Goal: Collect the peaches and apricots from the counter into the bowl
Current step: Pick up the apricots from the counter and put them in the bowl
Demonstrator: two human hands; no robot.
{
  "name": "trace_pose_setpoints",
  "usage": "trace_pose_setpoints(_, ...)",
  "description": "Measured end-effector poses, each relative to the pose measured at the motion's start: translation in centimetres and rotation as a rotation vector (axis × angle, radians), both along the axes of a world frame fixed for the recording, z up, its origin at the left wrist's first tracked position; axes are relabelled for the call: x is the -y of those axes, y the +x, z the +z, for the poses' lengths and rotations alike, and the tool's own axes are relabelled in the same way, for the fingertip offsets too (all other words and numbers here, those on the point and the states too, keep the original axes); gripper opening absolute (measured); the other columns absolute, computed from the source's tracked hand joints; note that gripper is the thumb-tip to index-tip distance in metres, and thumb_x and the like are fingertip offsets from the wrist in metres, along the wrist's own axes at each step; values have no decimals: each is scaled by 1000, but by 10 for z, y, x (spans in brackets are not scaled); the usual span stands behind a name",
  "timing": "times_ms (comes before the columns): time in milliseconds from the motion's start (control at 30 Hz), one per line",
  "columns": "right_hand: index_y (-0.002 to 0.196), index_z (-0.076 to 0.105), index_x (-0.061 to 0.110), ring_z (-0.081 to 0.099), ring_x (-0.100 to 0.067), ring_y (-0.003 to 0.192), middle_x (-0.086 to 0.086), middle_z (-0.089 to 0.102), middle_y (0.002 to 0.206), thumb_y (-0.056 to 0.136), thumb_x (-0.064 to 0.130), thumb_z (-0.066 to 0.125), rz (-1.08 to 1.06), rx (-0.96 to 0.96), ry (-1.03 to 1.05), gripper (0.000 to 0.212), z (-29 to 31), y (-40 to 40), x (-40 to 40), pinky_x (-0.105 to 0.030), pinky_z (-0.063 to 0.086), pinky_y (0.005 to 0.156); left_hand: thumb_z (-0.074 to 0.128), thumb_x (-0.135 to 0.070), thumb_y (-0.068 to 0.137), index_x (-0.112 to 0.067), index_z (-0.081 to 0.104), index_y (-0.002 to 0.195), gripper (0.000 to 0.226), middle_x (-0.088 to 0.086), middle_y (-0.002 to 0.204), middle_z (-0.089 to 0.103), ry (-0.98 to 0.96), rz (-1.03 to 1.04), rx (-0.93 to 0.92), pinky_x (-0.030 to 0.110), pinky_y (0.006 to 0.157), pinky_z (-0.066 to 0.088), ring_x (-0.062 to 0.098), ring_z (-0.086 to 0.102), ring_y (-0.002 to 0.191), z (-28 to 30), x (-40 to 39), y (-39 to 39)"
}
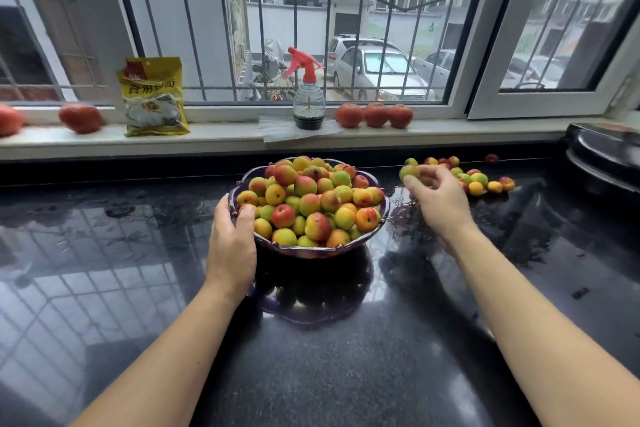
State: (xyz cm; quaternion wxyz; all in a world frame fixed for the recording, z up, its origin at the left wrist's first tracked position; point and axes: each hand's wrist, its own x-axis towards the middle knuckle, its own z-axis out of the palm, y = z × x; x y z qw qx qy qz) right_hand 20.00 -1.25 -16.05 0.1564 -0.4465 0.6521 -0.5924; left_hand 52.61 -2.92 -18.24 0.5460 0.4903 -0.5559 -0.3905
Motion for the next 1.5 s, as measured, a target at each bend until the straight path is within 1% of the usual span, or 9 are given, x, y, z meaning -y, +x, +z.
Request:
trace_pose_setpoints(233, 111, 72, 26, 66, -3, 96, 12, 72, 104, 89, 40, 70, 236, -166, 208, 26, 33, 52, 19, -22, 52, 78, 48, -40, 106, -35, 50, 133, 28, -5, 127, 64, -13, -45, 0, 30, 98, 47, 16, 59, 120, 4, -4, 2)
trace_pose_setpoints(333, 129, 66, 21, 63, -4, 107, 8, 68, 120, 96, 43, 61, 156, 41, 105, 39, 13, 44, 15, -24, 50, 86, 43, -52, 92, -29, 53, 141, 55, -4, 132, 64, 18, -53, -10, 46, 112, 46, 18, 58, 125, 7, -6, 3)
trace_pose_setpoints(533, 131, 63, 12, 70, -22, 109, -8, 72, 122, 106, 54, 31, 410, 719, 102, 59, -22, 40, 3, -35, 59, 74, 40, -44, 93, -28, 62, 133, 49, -5, 124, 71, 27, -38, 0, 48, 111, 47, 17, 63, 119, 5, -3, 3)
trace_pose_setpoints(633, 117, 68, 9, 75, -24, 98, -10, 76, 109, 102, 60, 36, 346, 596, 117, 62, -20, 43, 2, -36, 60, 68, 42, -44, 103, -19, 52, 148, 52, -4, 137, 60, 38, 74, -4, 34, 107, 41, 15, 54, 125, -3, 5, 5)
trace_pose_setpoints(767, 105, 69, 7, 76, -28, 82, -11, 77, 93, 94, 62, 46, 263, 400, 137, 61, -16, 40, -1, -40, 60, 65, 42, -43, 111, -14, 53, 115, 31, 0, 103, 60, 37, 261, -44, 32, 82, 40, 14, 58, 93, -4, 7, 5)
trace_pose_setpoints(900, 97, 67, 8, 74, -29, 64, -13, 73, 83, 92, 47, 58, 247, 290, 121, 40, -12, 38, -3, -38, 59, 55, 36, -45, 111, -19, 53, 93, 37, 1, 94, 62, 157, 308, -179, 39, 87, 46, 22, 61, 92, 7, -2, 4)
trace_pose_setpoints(1100, 96, 74, 14, 74, -36, 67, -11, 72, 85, 88, 30, 53, 328, 329, 219, 28, -12, 53, -4, -40, 59, 57, 34, -56, 92, -29, 61, 140, 62, 2, 135, 68, 283, 194, -435, 50, 110, 50, 26, 64, 125, 2, -30, -28)
trace_pose_setpoints(1300, 84, 68, 3, 70, -29, 61, -13, 70, 73, 82, 24, 47, 80, 289, 233, 29, -5, 37, -7, -34, 54, 54, 35, -47, 105, -24, 67, 129, 46, 6, 125, 71, 318, 212, -459, 50, 107, 53, 28, 67, 117, 9, -8, -42)
trace_pose_setpoints(1500, 132, 58, 20, 55, -40, 119, -10, 47, 146, 93, 23, 46, -390, -382, 484, 42, -10, -26, 1, -41, 44, 93, 31, -45, 100, -34, 64, 124, 42, -14, 111, 68, 137, 256, -226, 31, 88, 46, 12, 61, 108, -5, -19, -72)
